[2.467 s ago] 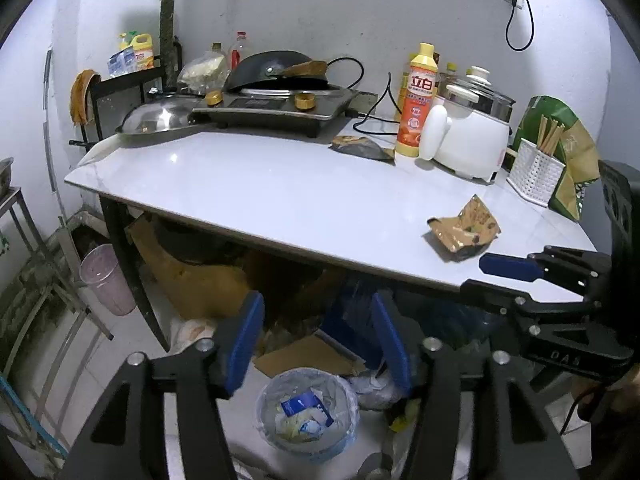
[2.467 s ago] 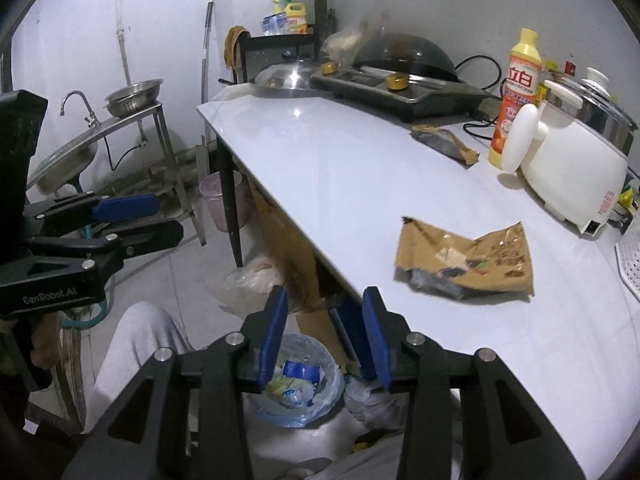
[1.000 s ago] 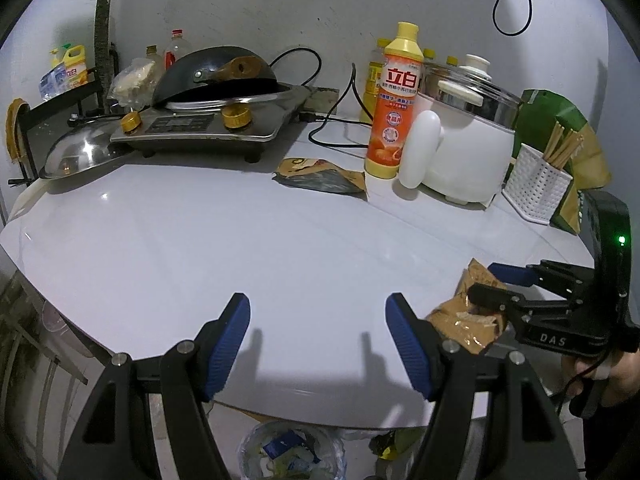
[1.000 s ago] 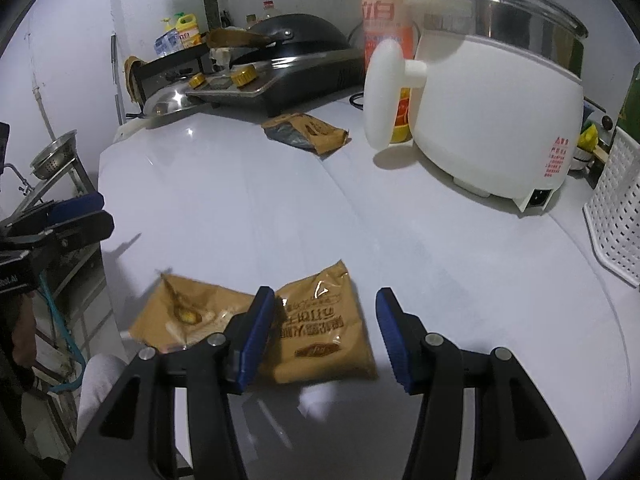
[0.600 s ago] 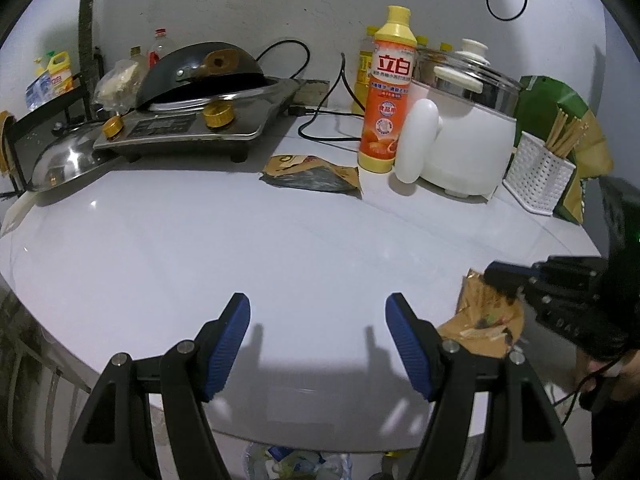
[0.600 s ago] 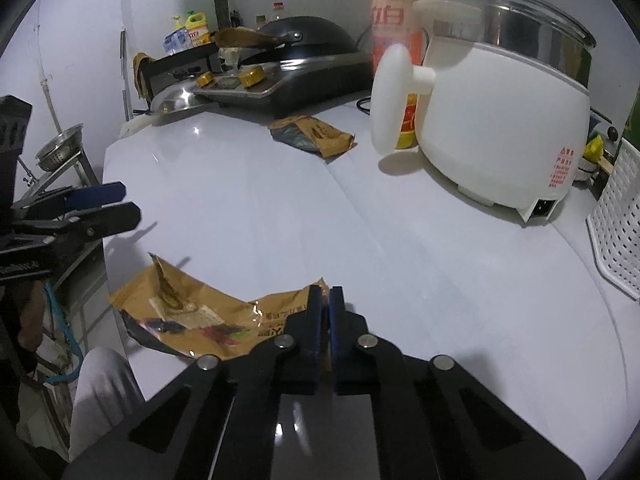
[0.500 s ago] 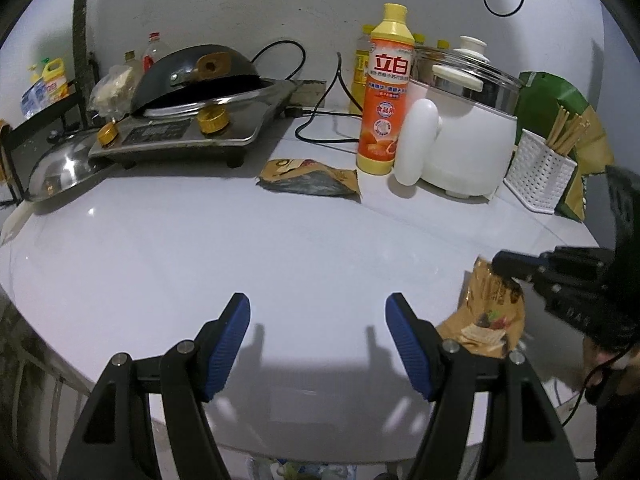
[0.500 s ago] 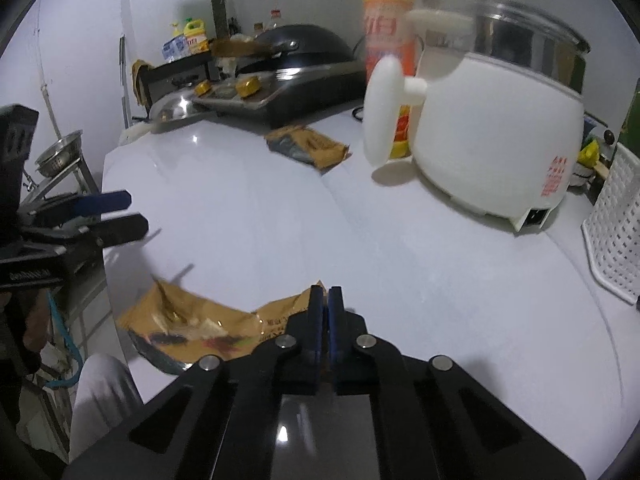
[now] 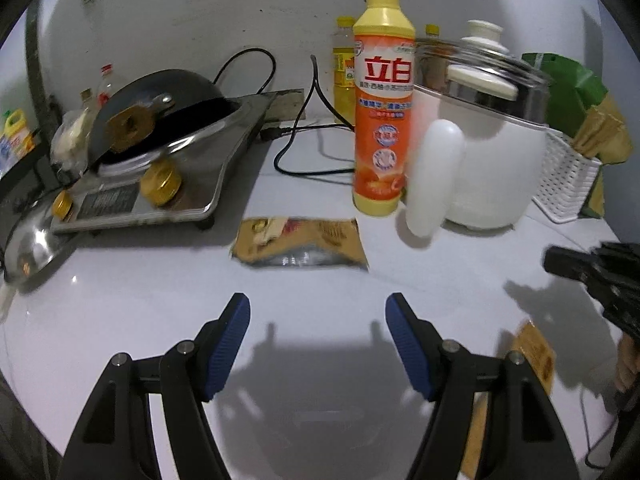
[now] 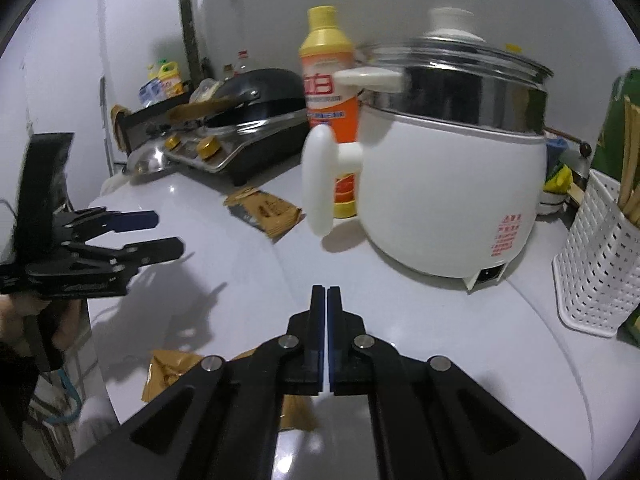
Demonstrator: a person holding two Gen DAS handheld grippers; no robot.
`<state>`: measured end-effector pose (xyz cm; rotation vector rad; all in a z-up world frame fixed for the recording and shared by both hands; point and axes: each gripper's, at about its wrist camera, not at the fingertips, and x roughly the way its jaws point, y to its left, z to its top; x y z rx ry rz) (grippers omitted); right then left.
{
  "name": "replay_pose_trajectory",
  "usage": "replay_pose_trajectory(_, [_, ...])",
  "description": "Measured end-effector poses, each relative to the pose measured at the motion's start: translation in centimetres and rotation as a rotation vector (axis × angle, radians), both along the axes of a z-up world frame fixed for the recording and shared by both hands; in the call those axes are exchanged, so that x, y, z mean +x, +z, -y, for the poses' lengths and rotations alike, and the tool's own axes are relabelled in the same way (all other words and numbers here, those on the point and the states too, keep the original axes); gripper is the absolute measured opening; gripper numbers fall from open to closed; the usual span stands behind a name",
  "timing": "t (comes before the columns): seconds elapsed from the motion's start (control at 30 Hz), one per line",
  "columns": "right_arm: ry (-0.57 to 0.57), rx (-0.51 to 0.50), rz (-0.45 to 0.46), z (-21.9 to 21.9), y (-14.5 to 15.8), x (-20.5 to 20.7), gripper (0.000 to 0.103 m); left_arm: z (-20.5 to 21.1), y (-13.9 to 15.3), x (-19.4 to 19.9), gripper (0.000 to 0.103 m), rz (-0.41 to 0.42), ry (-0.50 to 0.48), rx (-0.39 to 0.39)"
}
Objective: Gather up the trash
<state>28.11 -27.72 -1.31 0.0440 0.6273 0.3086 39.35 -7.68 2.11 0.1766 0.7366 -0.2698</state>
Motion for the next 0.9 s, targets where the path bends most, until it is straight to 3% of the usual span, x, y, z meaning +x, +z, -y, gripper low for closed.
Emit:
replay_pose_trajectory(0.37, [-0.028,0.034,-0.028,2.0,-0.6,0.2,0.005,2.3,-1.4,8.8,0.071,-0.043,-0.052,0.044])
replay_pose_trajectory(0.4, [-0.029,0.033,-0.028,2.0,-0.6,0.2,0.007,2.4,-1.7,9.5,0.071,-0.056,-0.054,0.052])
replay_pose_trajectory(0.47, [-0.03,0.033,-0.03,2.0,-0.7,0.2,0.026,2.3,-2.4,10.5,0.071,-0.089,-0.053,0.053])
replay_pose_trajectory(0.53, [-0.031,0.037,-0.03,2.1,-0.7,0.1,0.035,2.4,-3.0,10.9,0.071,-0.107,-0.062,0.072])
replay_pose_trajectory(0.67, [-0.042,0.042,-0.04,2.4,-0.9,0.1,0.046,2.6,-4.4,11.0,0.071,-0.152,-0.08,0.106])
replay_pose_trajectory(0.73, [-0.039,0.048,-0.05,2.5,-1.1,0.1,0.046,2.5,-4.4,11.0,0.071,-0.158,-0.085,0.1])
replay_pose_trajectory(0.8, [-0.033,0.045,-0.059,2.4,-1.2,0.0,0.049,2.2,-4.5,11.0,0.072,-0.174,-0.093,0.079])
replay_pose_trajectory(0.87, [-0.018,0.043,-0.07,2.1,-1.3,-0.1,0.059,1.9,-4.8,11.1,0.072,-0.196,-0.1,0.04])
replay_pose_trajectory(0.9, [-0.008,0.047,-0.076,2.0,-1.4,-0.1,0.06,1.9,-4.9,11.1,0.072,-0.2,-0.103,0.03])
